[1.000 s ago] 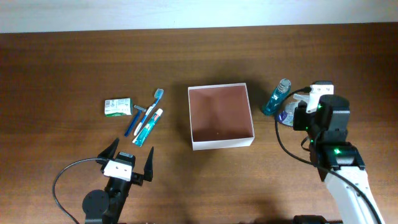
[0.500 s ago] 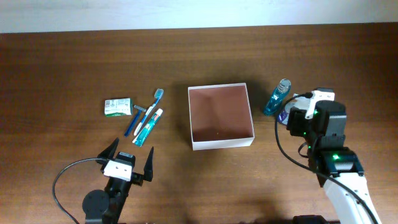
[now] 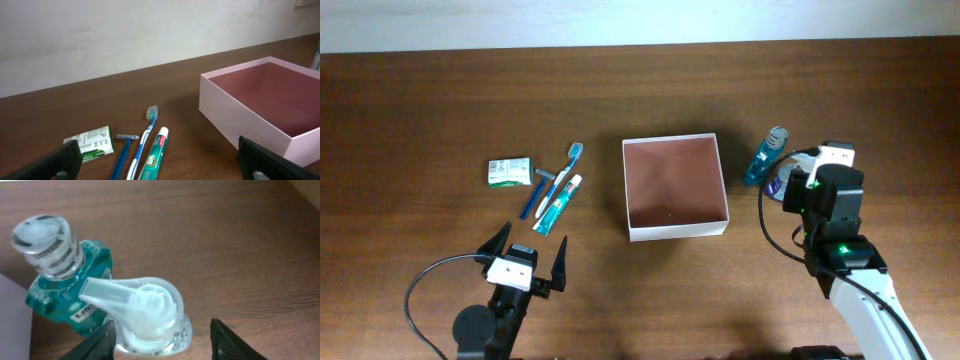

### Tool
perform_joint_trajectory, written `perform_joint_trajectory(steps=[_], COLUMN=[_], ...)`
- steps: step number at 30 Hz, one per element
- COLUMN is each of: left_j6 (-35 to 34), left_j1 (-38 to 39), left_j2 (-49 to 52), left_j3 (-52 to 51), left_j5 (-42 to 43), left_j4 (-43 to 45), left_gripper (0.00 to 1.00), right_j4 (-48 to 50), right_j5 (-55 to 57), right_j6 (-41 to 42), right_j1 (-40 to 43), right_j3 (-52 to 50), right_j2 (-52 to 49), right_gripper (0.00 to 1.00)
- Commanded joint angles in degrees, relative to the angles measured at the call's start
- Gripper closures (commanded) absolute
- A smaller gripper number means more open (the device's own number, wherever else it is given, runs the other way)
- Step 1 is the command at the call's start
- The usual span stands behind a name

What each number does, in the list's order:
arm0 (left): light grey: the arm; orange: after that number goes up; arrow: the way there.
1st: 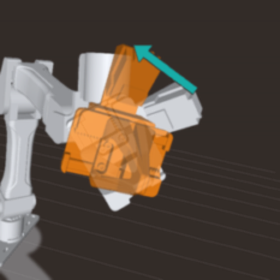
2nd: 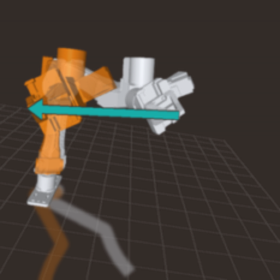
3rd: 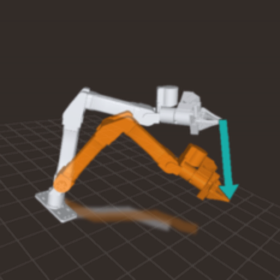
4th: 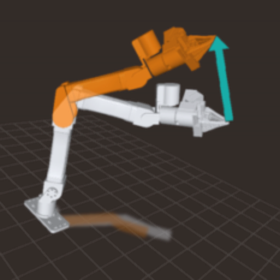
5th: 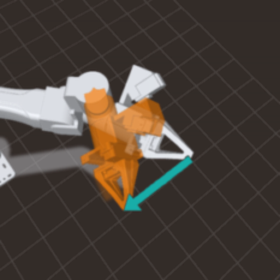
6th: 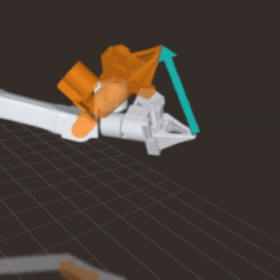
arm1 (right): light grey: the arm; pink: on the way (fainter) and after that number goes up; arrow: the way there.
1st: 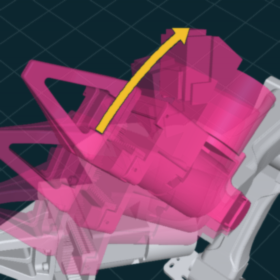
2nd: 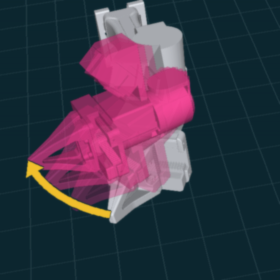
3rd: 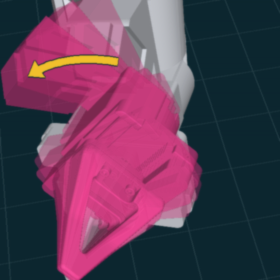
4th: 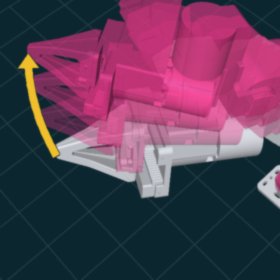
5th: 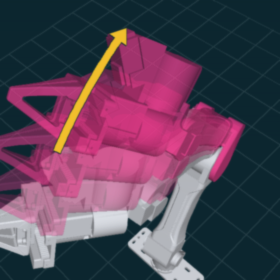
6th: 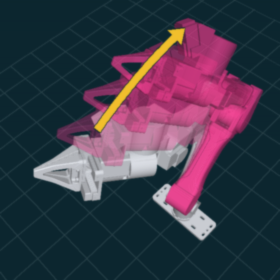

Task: Pack container
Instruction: 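Lower the right gripper around the soap bottle's pump head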

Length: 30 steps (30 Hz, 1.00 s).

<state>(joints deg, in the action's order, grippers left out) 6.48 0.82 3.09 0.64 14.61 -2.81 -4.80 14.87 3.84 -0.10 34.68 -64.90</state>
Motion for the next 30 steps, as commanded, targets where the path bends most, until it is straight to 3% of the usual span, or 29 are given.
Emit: perform_joint_trajectory(steps=[1, 7, 17, 30], left_j6=[0.9, 0.9, 0.9, 0.9], left_j1=[-0.2, -0.2, -0.2, -0.2], left_j2=[-0.5, -0.5, -0.5, -0.5], left_j3=[-0.1, -0.1, -0.1, -0.1], left_j5=[0.8, 0.8, 0.8, 0.8], left_j4=[-0.3, -0.3, -0.3, -0.3], left_gripper=[0.00, 0.00, 0.00, 0.00], right_j4=[2.0, 6.3, 9.7, 11.9], right_j5=[2.2, 2.3, 2.3, 5.7], right_j6=[-0.6, -0.6, -0.8, -3.0], right_j1=[-0.3, -0.3, -0.3, -0.3], right_j3=[-0.1, -0.1, -0.1, 0.0], right_j2=[-3.5, -5.2, -5.2, -5.1], right_gripper=[0.46, 0.46, 0.76, 0.81])
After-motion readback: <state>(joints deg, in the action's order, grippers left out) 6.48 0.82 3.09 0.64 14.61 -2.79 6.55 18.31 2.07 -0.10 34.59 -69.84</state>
